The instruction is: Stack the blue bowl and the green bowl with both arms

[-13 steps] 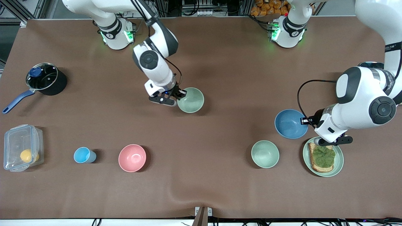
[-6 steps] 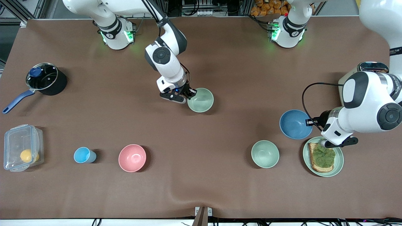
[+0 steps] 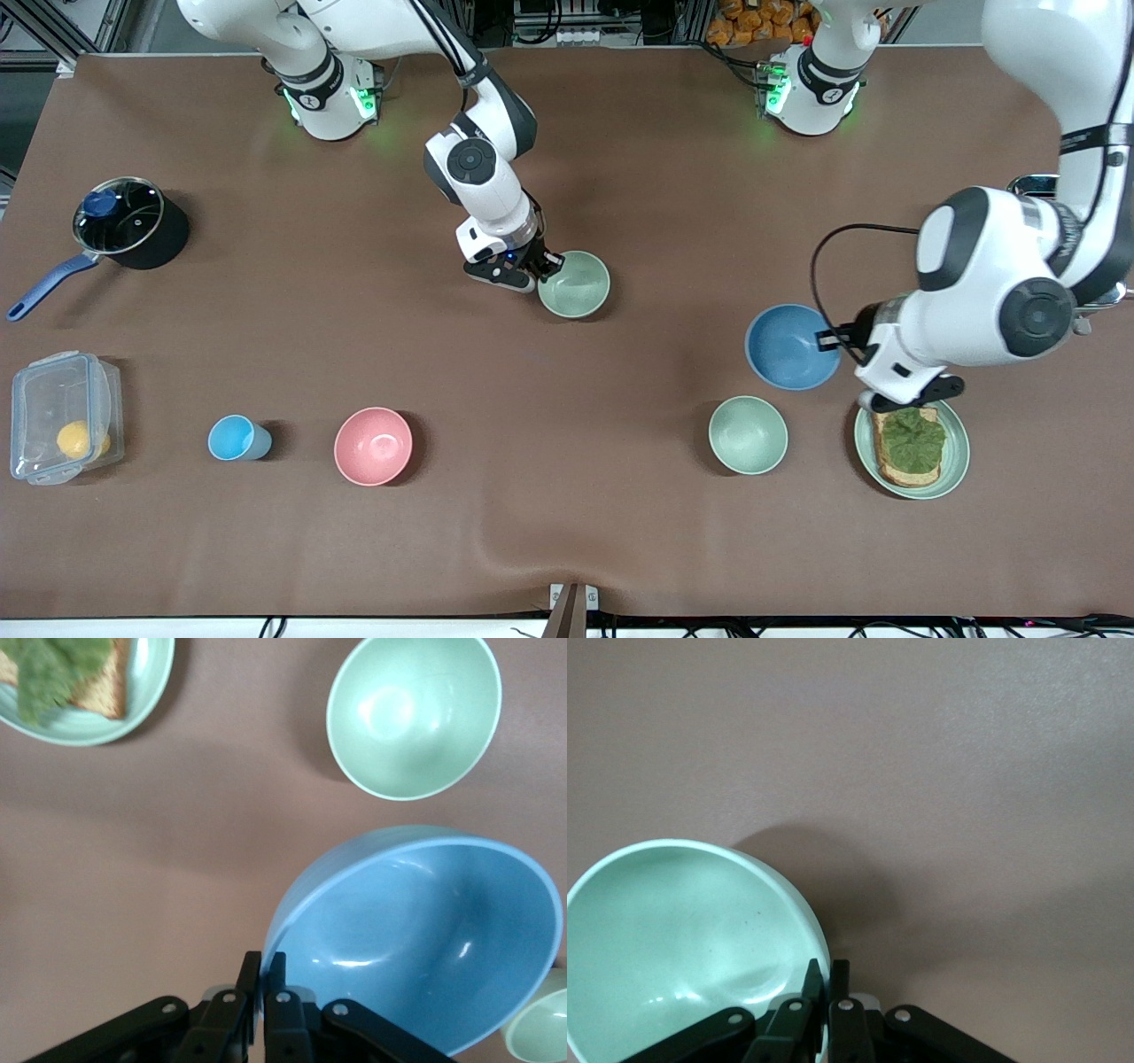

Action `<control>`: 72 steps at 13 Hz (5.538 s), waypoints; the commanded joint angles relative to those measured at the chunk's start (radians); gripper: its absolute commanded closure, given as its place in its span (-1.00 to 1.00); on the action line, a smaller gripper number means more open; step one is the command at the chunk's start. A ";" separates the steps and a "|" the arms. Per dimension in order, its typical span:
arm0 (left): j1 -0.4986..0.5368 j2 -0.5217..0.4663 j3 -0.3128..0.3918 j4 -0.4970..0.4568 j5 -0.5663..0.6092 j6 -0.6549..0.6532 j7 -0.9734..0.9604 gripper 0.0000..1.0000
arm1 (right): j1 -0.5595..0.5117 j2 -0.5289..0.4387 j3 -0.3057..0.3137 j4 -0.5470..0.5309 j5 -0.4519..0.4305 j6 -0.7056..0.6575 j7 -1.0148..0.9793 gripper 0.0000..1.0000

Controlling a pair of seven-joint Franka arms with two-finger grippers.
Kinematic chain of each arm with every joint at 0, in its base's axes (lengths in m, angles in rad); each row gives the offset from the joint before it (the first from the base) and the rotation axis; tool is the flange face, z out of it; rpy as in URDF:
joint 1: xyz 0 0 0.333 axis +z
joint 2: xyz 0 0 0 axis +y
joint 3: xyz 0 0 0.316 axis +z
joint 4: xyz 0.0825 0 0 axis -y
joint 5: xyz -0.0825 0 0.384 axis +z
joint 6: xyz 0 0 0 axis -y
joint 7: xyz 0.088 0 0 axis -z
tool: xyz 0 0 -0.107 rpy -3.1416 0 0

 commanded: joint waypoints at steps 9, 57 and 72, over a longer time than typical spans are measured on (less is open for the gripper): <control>-0.083 -0.014 -0.114 -0.058 -0.118 0.128 -0.162 1.00 | -0.052 -0.020 -0.015 0.125 0.010 -0.238 0.156 -1.00; -0.335 0.011 -0.154 -0.252 -0.106 0.458 -0.437 -1.00 | -0.153 0.161 -0.007 0.206 0.745 -0.183 0.135 -1.00; 0.130 -0.290 -0.150 -0.013 -0.029 0.003 -0.140 -1.00 | -0.182 -0.169 -0.463 0.237 0.339 -0.939 -0.112 -1.00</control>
